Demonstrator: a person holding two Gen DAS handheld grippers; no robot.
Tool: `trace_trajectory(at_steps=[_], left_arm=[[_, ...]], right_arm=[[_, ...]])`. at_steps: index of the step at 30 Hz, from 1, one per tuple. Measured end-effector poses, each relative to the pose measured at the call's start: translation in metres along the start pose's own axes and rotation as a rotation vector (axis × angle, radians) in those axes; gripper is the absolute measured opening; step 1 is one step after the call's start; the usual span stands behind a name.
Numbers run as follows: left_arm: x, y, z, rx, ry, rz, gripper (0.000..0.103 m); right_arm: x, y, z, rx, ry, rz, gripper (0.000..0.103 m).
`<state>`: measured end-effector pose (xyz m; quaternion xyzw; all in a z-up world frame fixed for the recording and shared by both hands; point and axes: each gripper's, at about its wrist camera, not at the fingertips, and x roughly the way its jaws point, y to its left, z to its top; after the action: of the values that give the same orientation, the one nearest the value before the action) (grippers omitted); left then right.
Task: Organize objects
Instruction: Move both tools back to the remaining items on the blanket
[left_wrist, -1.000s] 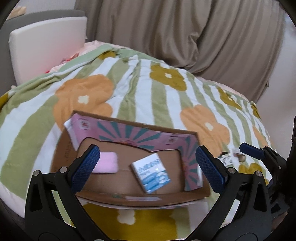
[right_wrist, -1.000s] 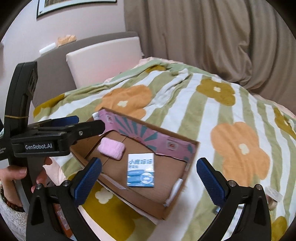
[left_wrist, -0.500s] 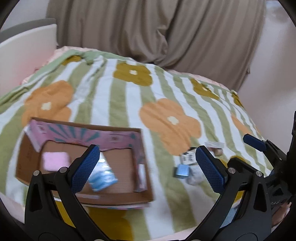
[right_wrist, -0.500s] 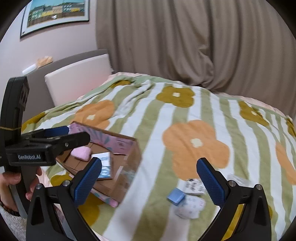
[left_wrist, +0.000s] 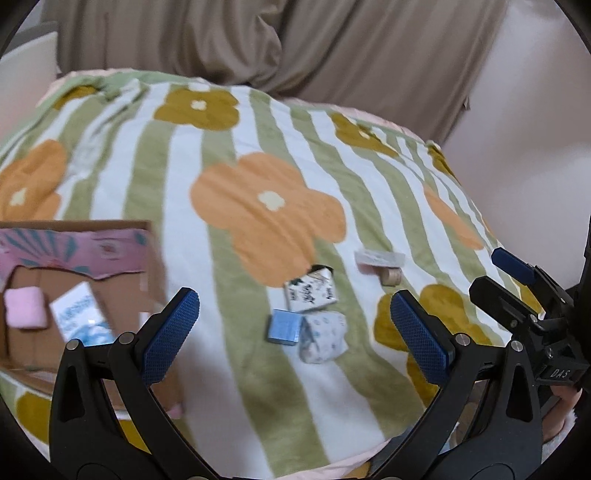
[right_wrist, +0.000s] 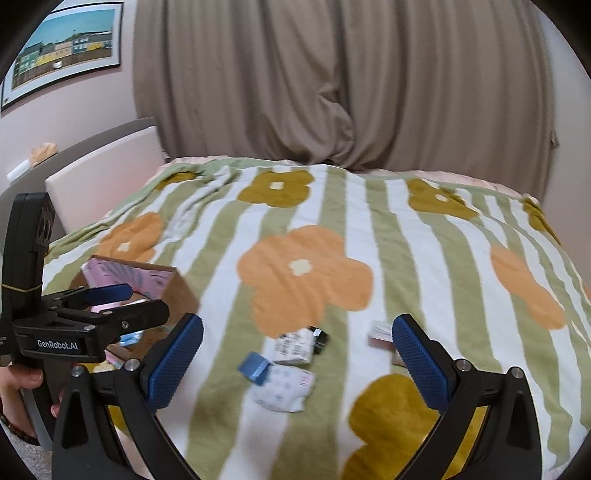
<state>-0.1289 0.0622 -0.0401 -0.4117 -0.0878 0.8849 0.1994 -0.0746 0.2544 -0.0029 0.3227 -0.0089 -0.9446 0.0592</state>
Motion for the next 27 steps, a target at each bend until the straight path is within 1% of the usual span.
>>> trace_trajectory(at_steps=[7, 12, 17, 22, 25, 26, 27], left_arm=[[0.052, -0.015, -0.004, 0.006, 0.077, -0.035, 0.103], [0.09, -0.013, -0.009, -0.007, 0.143, -0.04, 0.103], [0.119, -0.009, -0.012, -0.025, 0.196, -0.051, 0.103], [0.14, -0.008, -0.014, -0.03, 0.221, -0.053, 0.103], [0.151, -0.005, -0.014, -0.043, 0.234, -0.063, 0.103], [0.155, -0.005, -0.014, -0.061, 0.235, -0.044, 0.103], [0.159, -0.005, -0.014, -0.062, 0.241, -0.047, 0.103]], right_arm=[[0.016, -0.044, -0.015, 0.067, 0.028, -0.033, 0.102], [0.032, -0.063, -0.024, 0.083, 0.051, -0.073, 0.102], [0.053, -0.083, -0.036, 0.123, 0.081, -0.079, 0.102], [0.073, -0.101, -0.051, 0.166, 0.115, -0.098, 0.102], [0.086, -0.108, -0.058, 0.169, 0.138, -0.117, 0.102], [0.089, -0.11, -0.06, 0.171, 0.142, -0.121, 0.102], [0.093, -0.112, -0.063, 0.177, 0.149, -0.124, 0.102]])
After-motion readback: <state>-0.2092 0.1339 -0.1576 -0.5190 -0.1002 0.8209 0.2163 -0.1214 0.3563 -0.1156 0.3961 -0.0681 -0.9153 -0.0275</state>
